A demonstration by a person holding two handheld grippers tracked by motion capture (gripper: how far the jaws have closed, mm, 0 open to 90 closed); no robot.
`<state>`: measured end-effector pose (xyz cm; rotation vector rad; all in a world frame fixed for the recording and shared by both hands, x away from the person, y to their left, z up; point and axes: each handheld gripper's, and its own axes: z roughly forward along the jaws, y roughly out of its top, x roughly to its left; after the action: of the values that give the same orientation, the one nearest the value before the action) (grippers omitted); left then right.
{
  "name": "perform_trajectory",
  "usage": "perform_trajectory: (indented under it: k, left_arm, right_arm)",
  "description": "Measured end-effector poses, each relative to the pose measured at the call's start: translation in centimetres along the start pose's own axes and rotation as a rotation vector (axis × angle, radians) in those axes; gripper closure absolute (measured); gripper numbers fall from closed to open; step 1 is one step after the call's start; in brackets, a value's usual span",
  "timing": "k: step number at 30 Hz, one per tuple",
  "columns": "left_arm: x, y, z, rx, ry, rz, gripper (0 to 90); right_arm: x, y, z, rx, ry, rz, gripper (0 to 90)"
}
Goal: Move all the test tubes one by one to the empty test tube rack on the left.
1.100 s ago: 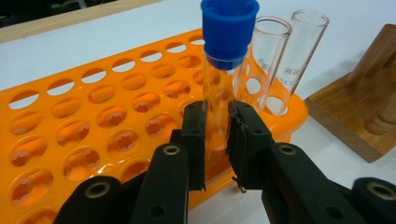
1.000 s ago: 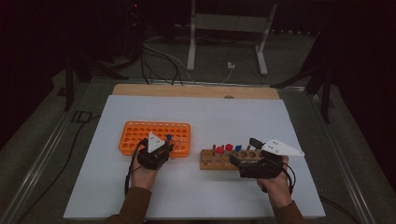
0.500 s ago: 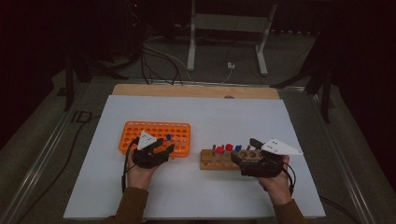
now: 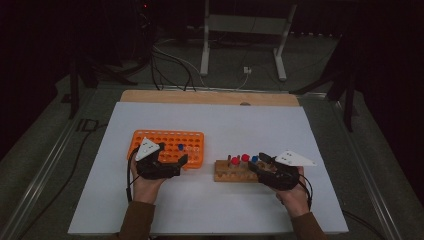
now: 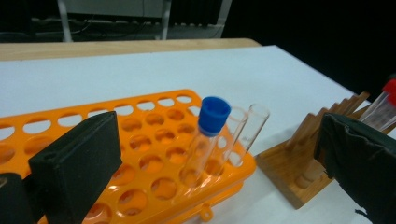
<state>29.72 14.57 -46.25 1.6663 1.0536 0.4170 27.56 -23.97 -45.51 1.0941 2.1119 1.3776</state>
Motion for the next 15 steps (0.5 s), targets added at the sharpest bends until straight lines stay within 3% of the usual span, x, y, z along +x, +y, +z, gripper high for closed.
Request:
perform_trajectory:
  k: [5, 15]
  left_arm:
    - [-0.1, 0.1, 0.0, -0.004, -0.014, -0.006, 1.2]
    - [-0.3, 0.1, 0.1, -0.002, -0.022, -0.008, 1.2]
  right_arm:
    - [-0.1, -0.5, 0.6, 0.015, 0.006, -0.009, 61.2]
    - [0.3, -0.8, 1.2, 0.025, 0.012, -0.046, 72.6]
